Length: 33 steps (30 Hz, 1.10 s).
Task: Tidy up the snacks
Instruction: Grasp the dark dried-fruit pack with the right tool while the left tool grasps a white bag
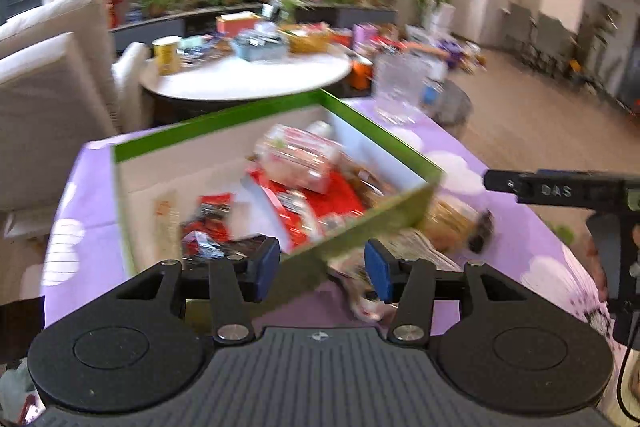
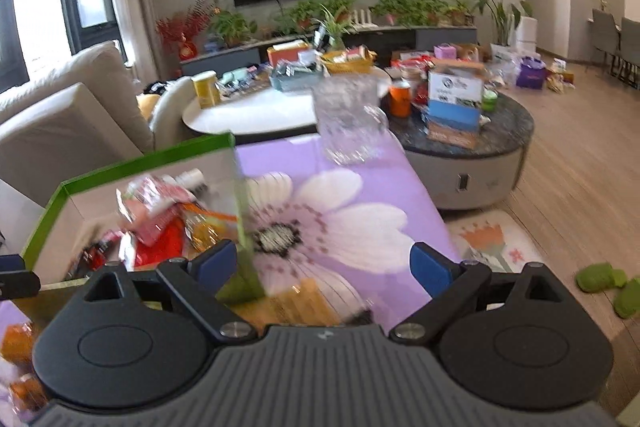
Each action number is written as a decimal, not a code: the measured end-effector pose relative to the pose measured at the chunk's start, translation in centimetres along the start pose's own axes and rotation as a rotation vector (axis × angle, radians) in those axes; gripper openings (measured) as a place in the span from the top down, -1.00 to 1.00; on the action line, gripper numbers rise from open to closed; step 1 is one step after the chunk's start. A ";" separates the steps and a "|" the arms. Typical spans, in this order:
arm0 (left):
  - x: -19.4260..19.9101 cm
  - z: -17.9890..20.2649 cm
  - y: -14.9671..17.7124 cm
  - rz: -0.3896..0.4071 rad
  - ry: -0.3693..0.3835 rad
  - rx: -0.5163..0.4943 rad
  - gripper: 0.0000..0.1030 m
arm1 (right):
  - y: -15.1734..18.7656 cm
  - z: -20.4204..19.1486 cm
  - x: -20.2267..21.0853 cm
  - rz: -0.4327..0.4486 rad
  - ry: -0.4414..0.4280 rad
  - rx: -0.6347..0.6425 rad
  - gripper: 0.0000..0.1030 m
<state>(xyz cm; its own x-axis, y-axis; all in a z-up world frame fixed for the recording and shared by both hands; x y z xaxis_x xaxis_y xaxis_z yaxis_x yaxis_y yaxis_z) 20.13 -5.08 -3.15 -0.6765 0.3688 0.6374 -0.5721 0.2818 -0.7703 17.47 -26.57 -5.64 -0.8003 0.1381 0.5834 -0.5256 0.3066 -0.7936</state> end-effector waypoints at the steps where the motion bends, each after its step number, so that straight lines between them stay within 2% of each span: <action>1: -0.4 0.7 0.2 -0.010 0.013 -0.012 0.13 | 0.4 0.5 0.0 -0.008 0.006 -0.007 -0.20; 9: -4.0 3.8 0.4 -0.066 0.087 -0.056 0.13 | 1.8 3.1 -0.7 -0.043 0.050 -0.020 -0.20; 12: -4.9 4.1 0.5 -0.081 0.092 -0.062 0.13 | 2.3 2.9 -1.0 -0.058 -0.023 0.003 -0.21; 14: -5.5 4.1 0.5 -0.091 0.089 -0.060 0.13 | 3.0 2.3 -1.3 -0.070 -0.092 0.070 -0.21; 17: -6.2 3.8 0.5 -0.100 0.092 -0.042 0.13 | 4.3 0.6 -1.8 -0.067 -0.164 0.321 -0.21; 19: -6.6 3.6 0.5 -0.107 0.099 -0.020 0.13 | 5.2 -0.2 -2.2 -0.064 -0.161 0.446 -0.21; 21: -7.0 3.4 0.6 -0.113 0.104 0.001 0.13 | 5.8 -0.4 -2.6 -0.067 -0.163 0.510 -0.21; 24: -7.4 3.5 0.8 -0.117 0.109 0.014 0.13 | 6.0 -0.1 -3.3 -0.092 -0.173 0.520 -0.21; 31: -7.2 3.4 1.2 -0.109 0.109 0.025 0.12 | 5.7 0.8 -4.5 -0.151 -0.242 0.360 -0.21; 33: -6.8 3.3 1.5 -0.110 0.116 0.030 0.12 | 5.8 0.4 -4.5 -0.148 -0.238 0.361 -0.21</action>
<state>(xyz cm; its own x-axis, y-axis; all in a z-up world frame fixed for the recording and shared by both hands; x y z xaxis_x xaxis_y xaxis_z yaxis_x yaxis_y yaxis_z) 22.35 -10.08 -8.57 -0.5521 0.4375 0.7098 -0.6544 0.3001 -0.6940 17.92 -25.79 -12.96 -0.7311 -0.1155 0.6724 -0.6721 -0.0469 -0.7389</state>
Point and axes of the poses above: each gripper's, at about its wrist camera, not at the fingertips, and x roughly against the way its jaws point, z to its right, y to its underside, the point moved 7 cm from there along -x, roughly the way its jaws point, and after that the axes turned 4 degrees about -x, right-handed, at the moved point
